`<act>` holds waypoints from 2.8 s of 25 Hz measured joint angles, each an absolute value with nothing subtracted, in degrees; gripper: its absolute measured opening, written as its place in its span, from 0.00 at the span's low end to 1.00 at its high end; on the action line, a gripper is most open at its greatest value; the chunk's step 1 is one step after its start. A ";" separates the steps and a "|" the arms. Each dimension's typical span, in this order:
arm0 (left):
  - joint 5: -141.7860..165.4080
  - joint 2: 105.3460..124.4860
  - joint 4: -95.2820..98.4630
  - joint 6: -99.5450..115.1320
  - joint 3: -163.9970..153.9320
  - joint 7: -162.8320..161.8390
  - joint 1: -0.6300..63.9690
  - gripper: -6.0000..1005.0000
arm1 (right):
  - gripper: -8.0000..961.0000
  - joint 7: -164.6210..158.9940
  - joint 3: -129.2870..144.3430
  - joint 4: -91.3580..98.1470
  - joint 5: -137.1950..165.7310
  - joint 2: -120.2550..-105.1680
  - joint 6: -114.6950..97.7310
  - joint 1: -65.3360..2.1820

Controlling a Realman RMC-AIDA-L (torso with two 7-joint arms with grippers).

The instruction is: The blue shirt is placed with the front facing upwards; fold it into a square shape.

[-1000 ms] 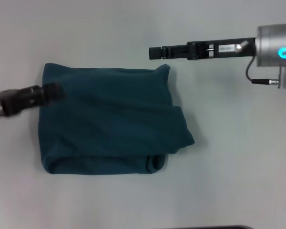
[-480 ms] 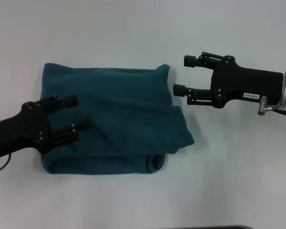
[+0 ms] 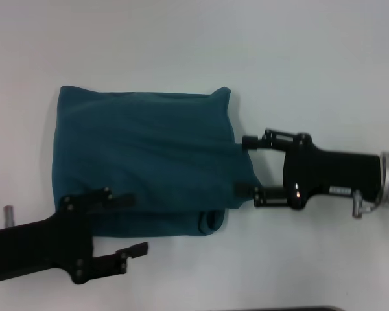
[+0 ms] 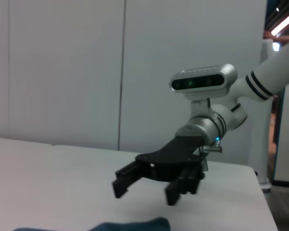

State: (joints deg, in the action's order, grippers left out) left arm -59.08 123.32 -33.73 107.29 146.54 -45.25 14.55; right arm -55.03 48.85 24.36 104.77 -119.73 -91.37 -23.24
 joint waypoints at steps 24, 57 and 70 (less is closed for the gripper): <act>-52.40 118.75 -43.93 111.48 140.70 -65.30 20.08 0.73 | 0.89 -63.50 52.45 27.36 116.23 -120.06 -96.06 -25.07; -52.38 119.35 -43.95 111.09 141.00 -65.59 20.44 0.73 | 0.89 -63.72 52.47 26.62 116.39 -120.05 -95.33 -25.14; -52.38 119.36 -43.90 111.09 140.98 -65.63 20.38 0.73 | 0.89 -63.72 52.47 26.46 116.48 -120.06 -95.07 -25.14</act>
State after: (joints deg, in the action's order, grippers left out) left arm -52.38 119.36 -43.90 111.09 140.98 -65.63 20.38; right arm -63.72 52.47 26.46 116.48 -120.06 -95.07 -25.14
